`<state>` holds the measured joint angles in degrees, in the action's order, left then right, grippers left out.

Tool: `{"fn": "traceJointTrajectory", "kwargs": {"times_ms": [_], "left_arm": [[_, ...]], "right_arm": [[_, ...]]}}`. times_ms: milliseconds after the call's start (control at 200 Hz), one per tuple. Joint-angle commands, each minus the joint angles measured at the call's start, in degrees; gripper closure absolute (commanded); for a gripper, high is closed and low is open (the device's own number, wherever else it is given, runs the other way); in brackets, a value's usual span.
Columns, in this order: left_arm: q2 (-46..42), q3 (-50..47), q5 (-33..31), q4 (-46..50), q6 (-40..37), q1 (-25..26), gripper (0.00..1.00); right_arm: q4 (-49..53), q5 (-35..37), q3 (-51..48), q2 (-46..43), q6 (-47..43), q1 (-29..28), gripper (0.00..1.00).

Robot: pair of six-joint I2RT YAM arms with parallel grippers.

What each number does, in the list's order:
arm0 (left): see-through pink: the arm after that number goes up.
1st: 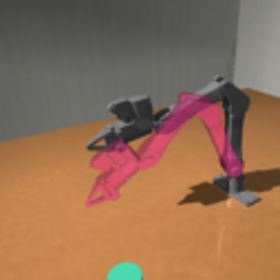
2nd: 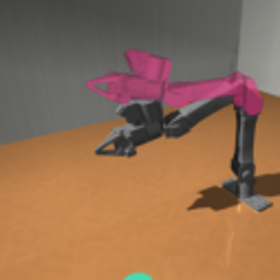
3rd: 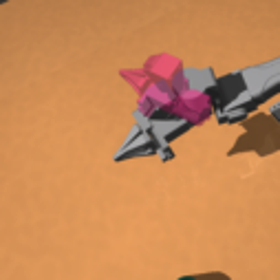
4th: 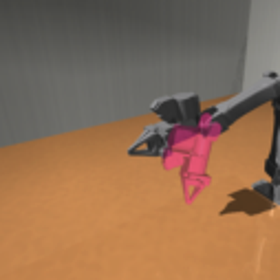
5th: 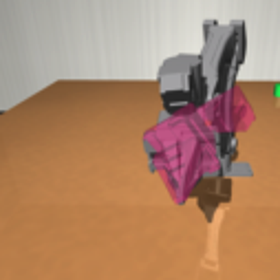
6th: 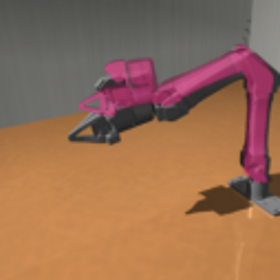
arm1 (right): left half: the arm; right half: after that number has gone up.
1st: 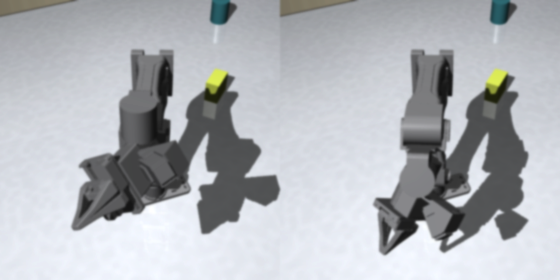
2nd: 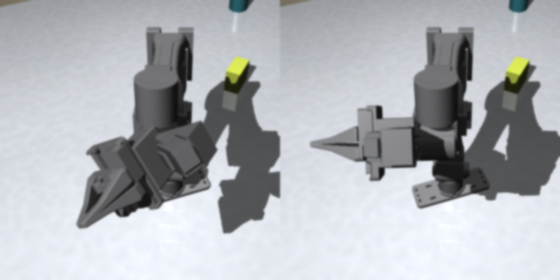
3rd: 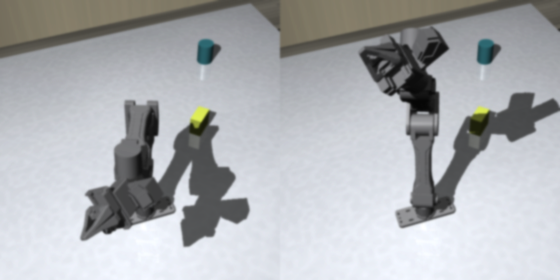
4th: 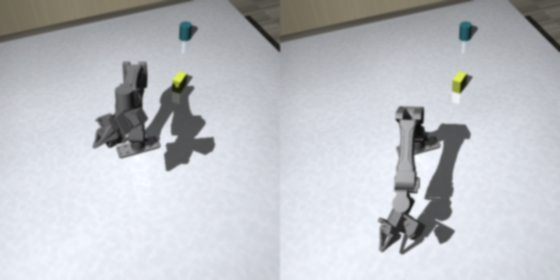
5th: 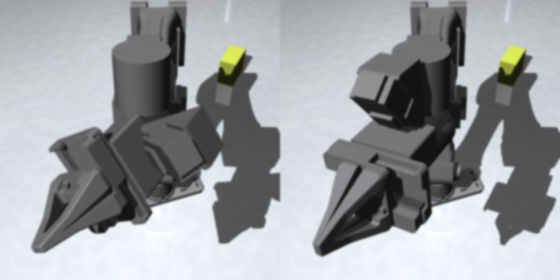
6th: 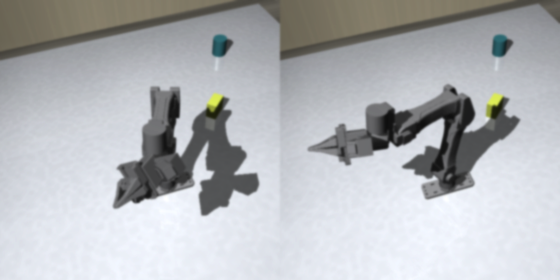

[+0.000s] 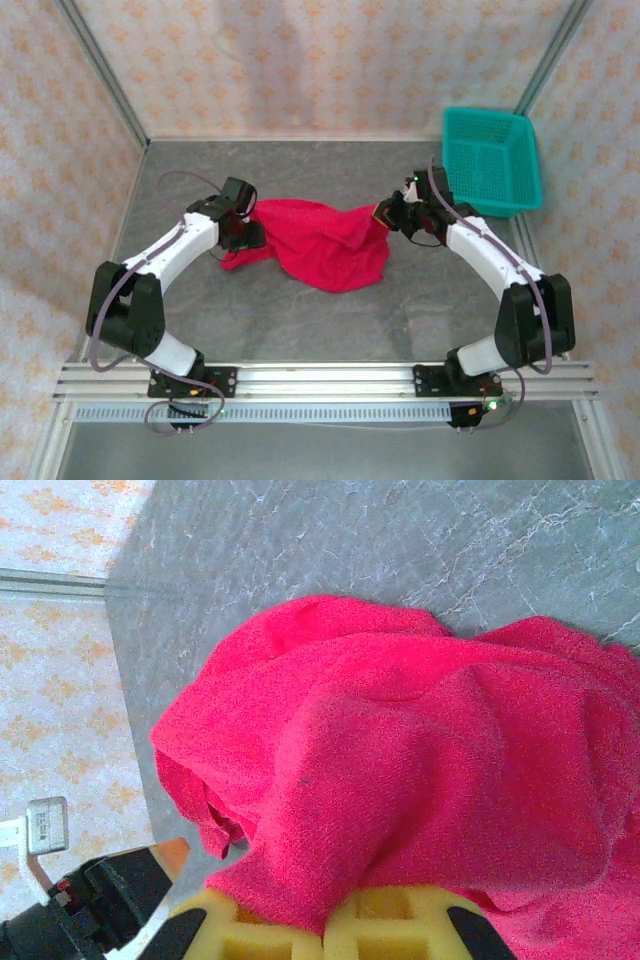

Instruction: Fold the inside-out t-shirt

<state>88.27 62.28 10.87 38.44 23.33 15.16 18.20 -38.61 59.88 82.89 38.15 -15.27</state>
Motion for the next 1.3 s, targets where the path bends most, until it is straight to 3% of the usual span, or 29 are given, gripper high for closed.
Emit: {"fn": "traceJointTrajectory", "kwargs": {"times_ms": [0,75,250,305,405,470,731,881,1006,1126,1296], "left_arm": [[2.79,-0.16,-3.13,1.53,-2.33,0.26,0.56],[4.58,0.18,-3.86,0.53,-2.41,0.69,0.50],[9.08,3.57,-9.43,0.12,-2.41,1.06,0.52],[10.12,4.81,-10.95,0.23,-2.51,1.06,0.59],[10.96,7.52,-14.28,2.70,-2.94,1.02,0.87],[10.42,9.50,-16.03,4.89,-3.36,1.08,1.00],[1.92,18.31,-17.08,12.91,-3.55,0.95,1.00],[-5.92,26.74,-4.77,12.89,-1.35,-3.86,1.00],[-12.74,29.80,10.23,6.85,5.86,-14.83,1.00],[-16.76,30.57,19.56,0.50,14.65,-24.76,1.00],[-17.10,33.16,28.08,-1.31,19.62,-28.03,1.00]], "right_arm": [[-2.35,-1.90,1.73,0.34,0.95,0.47,1.00],[-2.75,-2.04,1.57,0.56,1.14,0.41,1.00],[-2.95,-2.34,1.47,0.72,1.14,0.50,1.00],[-2.84,-2.52,1.47,0.76,1.05,0.60,1.00],[-2.21,-2.53,1.67,0.40,0.63,0.85,1.00],[-1.78,-2.51,1.56,0.07,0.39,1.19,1.00],[2.96,-2.45,5.88,-0.17,-1.89,4.16,1.00],[10.05,-2.39,14.53,-1.14,-4.88,9.81,1.00],[14.05,-2.94,20.91,-3.40,-5.81,14.17,1.00],[16.65,-3.47,25.43,-5.62,-6.31,16.18,1.00],[20.14,-3.92,30.77,-8.87,-6.94,16.41,1.00]]}}
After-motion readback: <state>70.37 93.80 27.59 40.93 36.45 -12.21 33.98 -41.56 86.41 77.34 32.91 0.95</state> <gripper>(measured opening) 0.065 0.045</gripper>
